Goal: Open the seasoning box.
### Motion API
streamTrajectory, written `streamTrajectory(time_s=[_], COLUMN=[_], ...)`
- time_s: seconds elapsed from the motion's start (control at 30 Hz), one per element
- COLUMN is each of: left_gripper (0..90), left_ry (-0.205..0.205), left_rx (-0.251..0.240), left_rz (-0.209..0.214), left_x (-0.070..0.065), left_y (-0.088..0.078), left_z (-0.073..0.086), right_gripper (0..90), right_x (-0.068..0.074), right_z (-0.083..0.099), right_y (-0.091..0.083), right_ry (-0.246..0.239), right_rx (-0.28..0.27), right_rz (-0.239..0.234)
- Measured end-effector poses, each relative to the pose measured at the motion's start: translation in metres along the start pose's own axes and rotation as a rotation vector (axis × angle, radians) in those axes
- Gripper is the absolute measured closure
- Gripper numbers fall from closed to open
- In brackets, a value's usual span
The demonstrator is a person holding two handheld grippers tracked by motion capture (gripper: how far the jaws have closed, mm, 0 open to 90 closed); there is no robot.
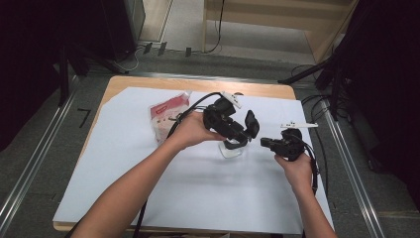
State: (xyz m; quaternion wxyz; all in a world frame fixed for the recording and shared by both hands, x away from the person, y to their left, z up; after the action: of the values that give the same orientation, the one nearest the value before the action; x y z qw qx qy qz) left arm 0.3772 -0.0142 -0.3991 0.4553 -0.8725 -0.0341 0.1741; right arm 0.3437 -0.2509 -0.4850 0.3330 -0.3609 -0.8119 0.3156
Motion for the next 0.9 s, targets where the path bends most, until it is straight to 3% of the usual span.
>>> streamTrajectory(time_s=[0.2,0.47,0.77,0.9], left_gripper=[45.1,45.2,44.3,45.1], left_ry=[-0.068,-0.076,-0.087,-0.081], left_rx=[-0.007,-0.022,-0.054,-0.034], left_rz=[-0.017,-0.039,-0.043,-0.066], left_x=[0.003,0.001,-0.006,-0.006], left_y=[-0.008,-0.017,-0.021,-0.023], left_z=[0.012,0.036,0.065,0.074], right_gripper=[74.8,61.1,52.7,49.4], right_x=[0.006,0.016,0.036,0.043], right_z=[0.005,0.014,0.026,0.027], right_y=[-0.007,-0.013,-0.009,-0.006], right_ry=[-0.002,-0.013,-0.072,-0.093], right_rx=[-0.013,-0.026,-0.03,-0.012], right_rz=[-0.026,-0.052,-0.055,-0.047])
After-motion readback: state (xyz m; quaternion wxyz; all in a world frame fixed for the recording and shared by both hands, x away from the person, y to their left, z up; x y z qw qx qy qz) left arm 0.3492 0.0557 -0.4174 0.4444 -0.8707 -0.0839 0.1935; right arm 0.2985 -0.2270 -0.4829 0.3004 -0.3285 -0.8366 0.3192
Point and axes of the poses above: each handheld gripper's, and its own axes: y roughly forward along the jaws, z roughly out of its underside, x roughly to its left, the point moved 2 cm from there along y, roughly forward along the jaws, and after that the axes turned 11 degrees about x, right-handed, at the moved point
